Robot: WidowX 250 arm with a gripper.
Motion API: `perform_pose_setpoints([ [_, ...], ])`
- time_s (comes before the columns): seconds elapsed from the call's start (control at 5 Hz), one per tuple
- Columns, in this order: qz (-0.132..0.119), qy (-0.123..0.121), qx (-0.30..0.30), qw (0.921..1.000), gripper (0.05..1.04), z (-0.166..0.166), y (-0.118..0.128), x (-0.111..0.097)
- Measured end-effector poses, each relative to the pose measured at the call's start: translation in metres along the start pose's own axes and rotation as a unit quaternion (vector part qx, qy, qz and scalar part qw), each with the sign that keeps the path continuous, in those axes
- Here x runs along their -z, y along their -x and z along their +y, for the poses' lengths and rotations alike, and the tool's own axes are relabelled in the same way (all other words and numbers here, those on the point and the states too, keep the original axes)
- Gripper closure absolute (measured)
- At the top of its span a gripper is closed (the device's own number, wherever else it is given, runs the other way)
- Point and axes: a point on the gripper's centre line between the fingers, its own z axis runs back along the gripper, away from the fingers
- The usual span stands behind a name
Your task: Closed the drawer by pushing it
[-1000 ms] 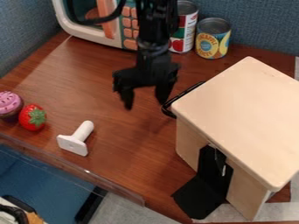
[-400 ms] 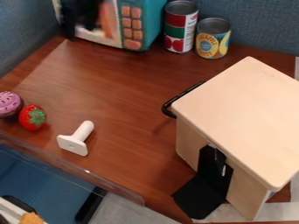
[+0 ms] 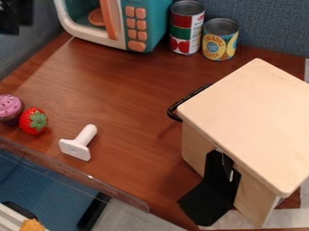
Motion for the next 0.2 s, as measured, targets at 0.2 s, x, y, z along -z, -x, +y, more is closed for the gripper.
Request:
perform_pose_setpoints([
  [0.2, -0.031, 0.015, -0.124, 0.9917, 0.084, -0.0272, 0.0229, -0.0048],
])
